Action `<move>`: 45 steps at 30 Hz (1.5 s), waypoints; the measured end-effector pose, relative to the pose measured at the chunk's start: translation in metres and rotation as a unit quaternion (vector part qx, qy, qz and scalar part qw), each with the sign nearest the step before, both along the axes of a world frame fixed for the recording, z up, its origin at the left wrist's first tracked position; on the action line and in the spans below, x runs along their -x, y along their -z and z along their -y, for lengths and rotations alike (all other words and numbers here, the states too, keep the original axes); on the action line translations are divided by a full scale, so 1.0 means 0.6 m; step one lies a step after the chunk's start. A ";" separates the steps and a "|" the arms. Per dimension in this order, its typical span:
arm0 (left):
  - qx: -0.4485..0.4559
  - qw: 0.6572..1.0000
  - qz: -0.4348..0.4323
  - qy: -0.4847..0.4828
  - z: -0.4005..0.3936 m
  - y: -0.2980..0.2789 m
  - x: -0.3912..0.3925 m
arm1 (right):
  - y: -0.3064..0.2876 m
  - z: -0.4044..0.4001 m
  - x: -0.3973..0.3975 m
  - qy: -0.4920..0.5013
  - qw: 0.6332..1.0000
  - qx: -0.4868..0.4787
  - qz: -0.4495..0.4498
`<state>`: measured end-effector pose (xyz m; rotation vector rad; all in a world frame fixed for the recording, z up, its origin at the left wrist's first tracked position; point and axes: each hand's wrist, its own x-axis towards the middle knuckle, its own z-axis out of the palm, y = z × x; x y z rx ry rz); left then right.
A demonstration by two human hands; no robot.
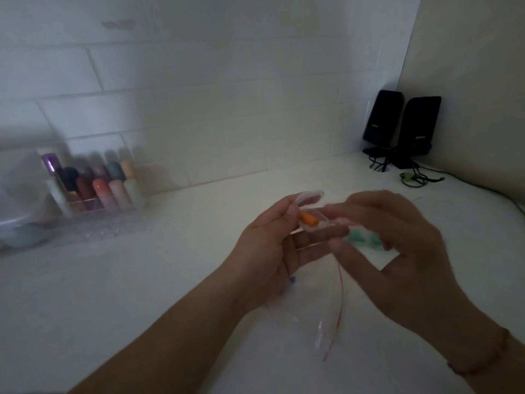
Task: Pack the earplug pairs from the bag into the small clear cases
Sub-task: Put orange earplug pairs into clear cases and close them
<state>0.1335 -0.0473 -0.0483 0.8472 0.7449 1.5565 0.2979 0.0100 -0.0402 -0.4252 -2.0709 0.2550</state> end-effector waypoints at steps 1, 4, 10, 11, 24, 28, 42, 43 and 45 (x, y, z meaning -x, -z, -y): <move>-0.003 1.000 0.005 -0.013 -0.002 -0.002 0.007 | -0.003 -0.003 -0.006 0.011 1.000 0.004 -0.011; -0.007 0.997 0.018 -0.077 -0.009 -0.008 0.037 | -0.007 -0.016 -0.022 0.022 0.999 0.047 -0.005; 0.034 0.981 0.058 -0.180 -0.024 0.001 0.075 | 0.017 -0.029 -0.033 -0.056 0.958 0.080 0.271; 0.041 0.981 0.061 -0.179 -0.025 0.005 0.074 | 0.025 -0.028 -0.031 -0.068 0.945 0.066 0.312; 0.070 0.976 0.123 -0.163 -0.030 0.026 0.069 | 0.073 0.023 0.050 0.021 0.949 -0.032 0.313; 0.083 0.976 0.120 -0.160 -0.032 0.032 0.058 | 0.079 0.027 0.060 0.033 0.955 -0.052 0.289; 0.063 0.985 0.127 -0.101 -0.035 0.036 0.036 | 0.055 0.018 0.045 0.019 0.970 0.110 0.216; 0.061 0.985 0.128 -0.099 -0.033 0.035 0.038 | 0.045 0.018 0.036 -0.002 0.970 0.098 0.223; 0.052 0.986 0.125 -0.093 -0.032 0.034 0.043 | 0.024 0.011 0.010 -0.037 0.965 0.063 0.252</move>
